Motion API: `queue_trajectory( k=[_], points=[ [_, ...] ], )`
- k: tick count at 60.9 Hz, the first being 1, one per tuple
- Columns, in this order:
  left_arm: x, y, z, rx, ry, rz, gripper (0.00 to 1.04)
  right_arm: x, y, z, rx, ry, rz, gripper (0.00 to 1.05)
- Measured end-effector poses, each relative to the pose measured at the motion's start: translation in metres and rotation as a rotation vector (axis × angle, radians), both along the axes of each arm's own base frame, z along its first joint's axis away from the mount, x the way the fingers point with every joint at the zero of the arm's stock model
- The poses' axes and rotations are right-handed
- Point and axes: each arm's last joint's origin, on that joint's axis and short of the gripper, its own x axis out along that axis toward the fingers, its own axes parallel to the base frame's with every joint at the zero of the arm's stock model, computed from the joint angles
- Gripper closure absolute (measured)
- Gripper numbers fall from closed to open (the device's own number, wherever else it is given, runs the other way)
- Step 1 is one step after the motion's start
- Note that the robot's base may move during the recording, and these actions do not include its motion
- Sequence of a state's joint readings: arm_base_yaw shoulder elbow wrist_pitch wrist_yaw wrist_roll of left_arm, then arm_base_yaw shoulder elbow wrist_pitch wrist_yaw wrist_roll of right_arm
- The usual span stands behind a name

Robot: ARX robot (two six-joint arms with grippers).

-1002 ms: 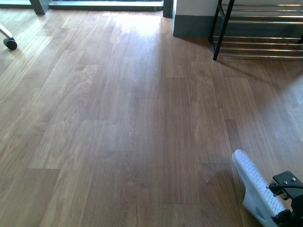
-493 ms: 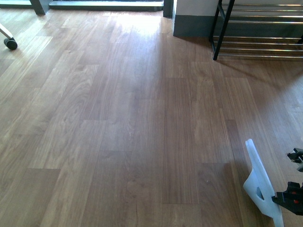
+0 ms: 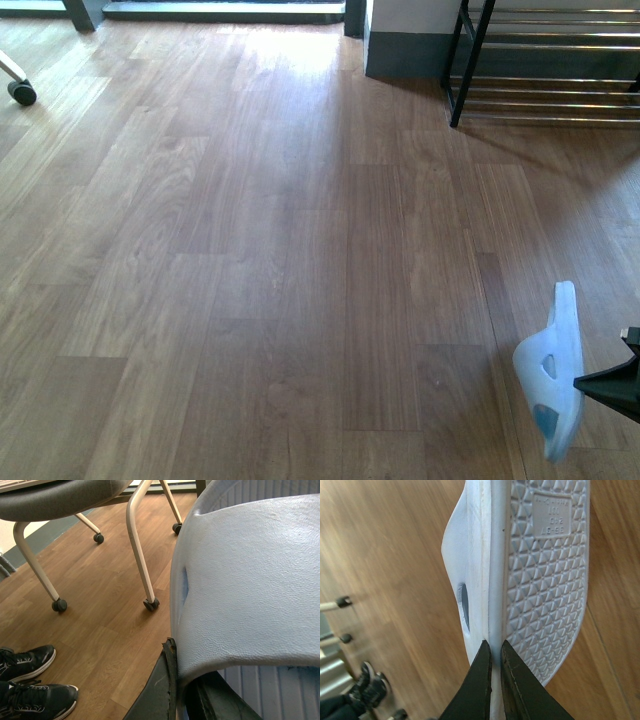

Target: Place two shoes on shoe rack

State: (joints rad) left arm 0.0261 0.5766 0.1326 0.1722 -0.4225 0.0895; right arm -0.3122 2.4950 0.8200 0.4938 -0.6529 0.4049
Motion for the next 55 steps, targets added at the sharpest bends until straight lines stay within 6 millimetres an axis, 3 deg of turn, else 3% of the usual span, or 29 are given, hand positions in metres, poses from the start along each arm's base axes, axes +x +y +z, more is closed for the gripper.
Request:
queue_trajectory(
  k=[9,23,42,55],
  points=[
    [0.000,0.000,0.000,0.000,0.000,0.000,1.03,0.016,0.007,0.001,0.119,-0.008,-0.122,1.03],
    [0.000,0.000,0.000,0.000,0.000,0.000,1.03,0.016,-0.009,-0.041,0.109,0.143,-0.241,1.02],
    [0.000,0.000,0.000,0.000,0.000,0.000,1.03,0.004,-0.044,-0.048,0.023,0.163,-0.268,0.53],
    [0.000,0.000,0.000,0.000,0.000,0.000,1.03,-0.002,-0.055,-0.048,-0.107,0.153,-0.204,0.22]
  ],
)
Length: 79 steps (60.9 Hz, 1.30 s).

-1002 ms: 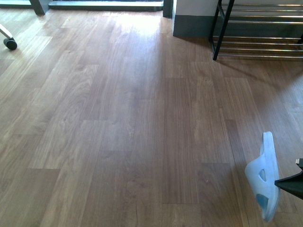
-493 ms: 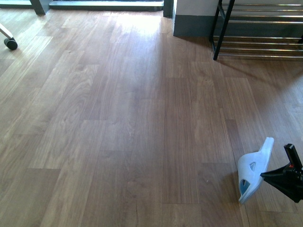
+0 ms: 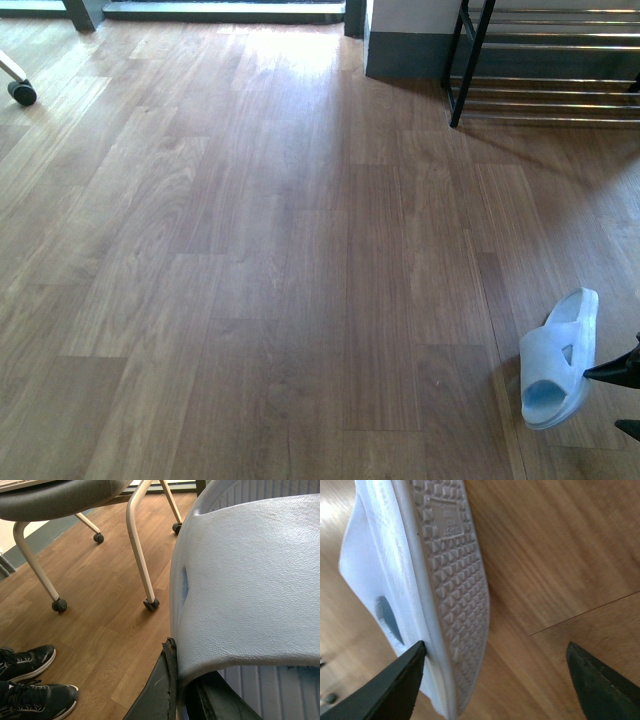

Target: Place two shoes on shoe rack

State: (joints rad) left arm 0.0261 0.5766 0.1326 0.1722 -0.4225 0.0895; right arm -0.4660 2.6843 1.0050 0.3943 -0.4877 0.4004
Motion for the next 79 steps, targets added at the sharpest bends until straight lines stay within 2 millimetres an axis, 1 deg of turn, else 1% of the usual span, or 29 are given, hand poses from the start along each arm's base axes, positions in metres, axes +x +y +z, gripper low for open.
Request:
queue_trajectory(
  k=[1,3,4,6,10,14,15,18,21,22,25,26,28,29,32,37,40,45,49,51,57,63,69,79],
  points=[
    [0.000,0.000,0.000,0.000,0.000,0.000,1.03,0.000,-0.002,0.001,-0.040,0.005,0.015,0.18],
    [0.000,0.000,0.000,0.000,0.000,0.000,1.03,0.000,-0.004,0.001,-0.059,0.010,0.021,0.15],
    [0.000,0.000,0.000,0.000,0.000,0.000,1.03,0.000,-0.006,0.002,-0.073,0.014,0.023,0.12],
    [0.000,0.000,0.000,0.000,0.000,0.000,1.03,0.000,-0.009,0.004,-0.101,0.018,0.023,0.08],
    [0.000,0.000,0.000,0.000,0.000,0.000,1.03,0.004,-0.018,0.012,-0.156,0.004,0.039,0.09],
    [0.000,0.000,0.000,0.000,0.000,0.000,1.03,0.006,-0.023,0.024,-0.155,-0.038,0.052,0.09],
    [0.000,0.000,0.000,0.000,0.000,0.000,1.03,0.008,-0.024,0.030,-0.157,-0.060,0.063,0.09],
    [0.000,0.000,0.000,0.000,0.000,-0.001,1.03,0.015,-0.026,0.059,-0.163,-0.133,0.099,0.09],
    [0.000,0.000,0.000,0.000,0.000,-0.001,1.03,0.024,-0.022,0.088,-0.182,-0.204,0.149,0.09],
    [0.000,0.000,0.000,0.000,0.000,0.000,1.03,0.027,-0.018,0.099,-0.203,-0.228,0.170,0.09],
    [0.000,0.000,0.000,0.000,0.000,0.000,1.03,0.030,-0.004,0.122,-0.316,-0.261,0.266,0.09],
    [0.000,0.000,0.000,0.000,0.000,0.000,1.03,0.029,0.004,0.128,-0.389,-0.273,0.321,0.09],
    [0.000,0.000,0.000,0.000,0.000,0.000,1.03,0.025,0.014,0.131,-0.494,-0.288,0.418,0.09],
    [0.000,0.000,0.000,0.000,0.000,0.000,1.03,0.024,0.015,0.131,-0.495,-0.292,0.421,0.09],
    [0.000,0.000,0.000,0.000,0.000,0.000,1.03,0.016,0.028,0.127,-0.625,-0.302,0.553,0.09],
    [0.000,0.000,0.000,0.000,0.000,0.000,1.03,0.002,0.043,0.110,-0.710,-0.330,0.700,0.09],
    [0.000,0.000,0.000,0.000,0.000,0.000,1.03,-0.002,0.050,0.103,-0.749,-0.385,0.768,0.09],
    [0.000,0.000,0.000,0.000,0.000,-0.001,1.03,-0.003,0.058,0.094,-0.791,-0.492,0.873,0.09],
    [0.000,0.000,0.000,0.000,0.000,0.000,1.03,-0.001,0.068,0.083,-0.821,-0.590,1.024,0.09],
    [0.000,0.000,0.000,0.000,0.000,0.000,1.03,-0.003,0.071,0.076,-0.802,-0.597,1.115,0.09],
    [0.000,0.000,0.000,0.000,0.000,0.000,1.03,-0.008,0.073,0.065,-0.767,-0.562,1.298,0.09],
    [0.000,0.000,0.000,0.000,0.000,0.000,1.03,-0.007,0.069,0.061,-0.741,-0.522,1.408,0.09],
    [0.000,0.000,0.000,0.000,0.000,0.000,1.03,-0.001,0.063,0.059,-0.733,-0.502,1.532,0.09],
    [0.000,0.000,0.000,0.000,0.000,0.000,1.03,0.012,0.057,0.047,-0.749,-0.499,1.653,0.09]
  ],
)
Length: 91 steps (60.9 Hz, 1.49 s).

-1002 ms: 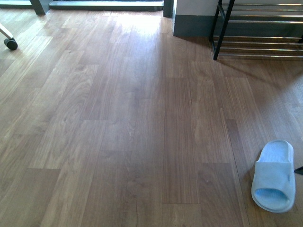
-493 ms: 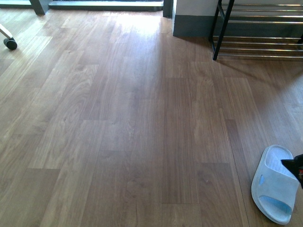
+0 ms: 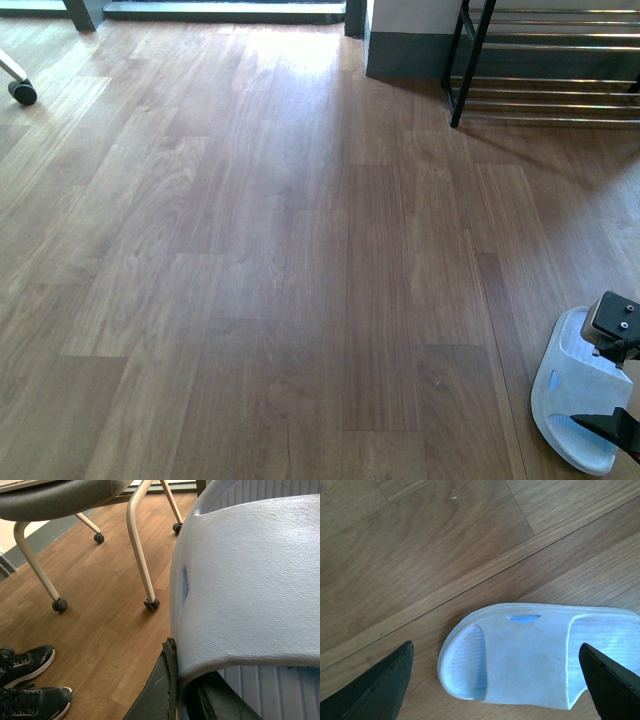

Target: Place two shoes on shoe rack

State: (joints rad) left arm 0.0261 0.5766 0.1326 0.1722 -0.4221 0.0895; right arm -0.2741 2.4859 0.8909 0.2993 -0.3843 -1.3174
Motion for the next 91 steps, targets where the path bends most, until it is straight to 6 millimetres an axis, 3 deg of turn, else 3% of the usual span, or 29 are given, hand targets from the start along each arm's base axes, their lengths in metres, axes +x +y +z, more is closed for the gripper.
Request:
queue_trajectory(
  k=[28,45,66,91],
  points=[
    [0.000,0.000,0.000,0.000,0.000,0.000,1.03,0.039,-0.025,-0.020,-0.195,0.059,0.218,0.09],
    [0.000,0.000,0.000,0.000,0.000,0.000,1.03,0.050,-0.045,-0.042,-0.307,0.100,0.280,0.09],
    [0.000,0.000,0.000,0.000,0.000,0.000,1.03,0.030,-0.064,-0.050,-0.415,0.230,0.427,0.09],
    [0.000,0.000,0.000,0.000,0.000,0.000,1.03,0.030,-0.053,-0.059,-0.355,0.172,0.448,0.09]
  ],
)
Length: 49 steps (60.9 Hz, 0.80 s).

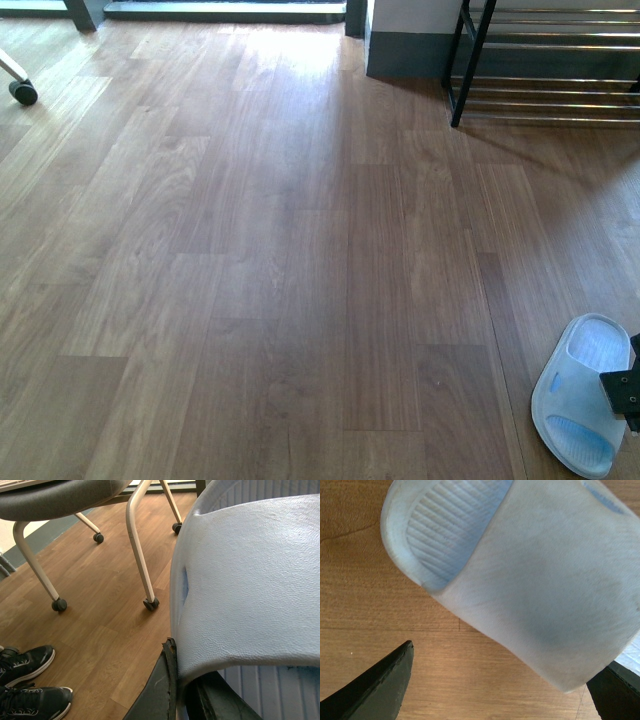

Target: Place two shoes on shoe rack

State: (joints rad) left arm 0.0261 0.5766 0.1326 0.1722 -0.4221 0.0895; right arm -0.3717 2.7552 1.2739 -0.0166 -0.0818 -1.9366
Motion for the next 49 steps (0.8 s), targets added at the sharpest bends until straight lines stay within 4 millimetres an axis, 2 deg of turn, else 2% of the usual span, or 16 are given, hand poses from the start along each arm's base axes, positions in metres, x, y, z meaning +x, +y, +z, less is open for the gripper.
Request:
queue_trajectory(
  k=[14,30,43,49],
  points=[
    [0.000,0.000,0.000,0.000,0.000,0.000,1.03,-0.009,0.004,-0.001,-0.034,0.109,0.005,0.09],
    [0.000,0.000,0.000,0.000,0.000,0.000,1.03,-0.022,-0.002,-0.007,-0.043,0.171,-0.016,0.11],
    [0.000,0.000,0.000,0.000,0.000,0.000,1.03,-0.030,-0.003,-0.013,-0.025,0.169,-0.033,0.39],
    [0.000,0.000,0.000,0.000,0.000,0.000,1.03,-0.039,0.002,-0.017,0.023,0.186,-0.069,0.60]
  ],
)
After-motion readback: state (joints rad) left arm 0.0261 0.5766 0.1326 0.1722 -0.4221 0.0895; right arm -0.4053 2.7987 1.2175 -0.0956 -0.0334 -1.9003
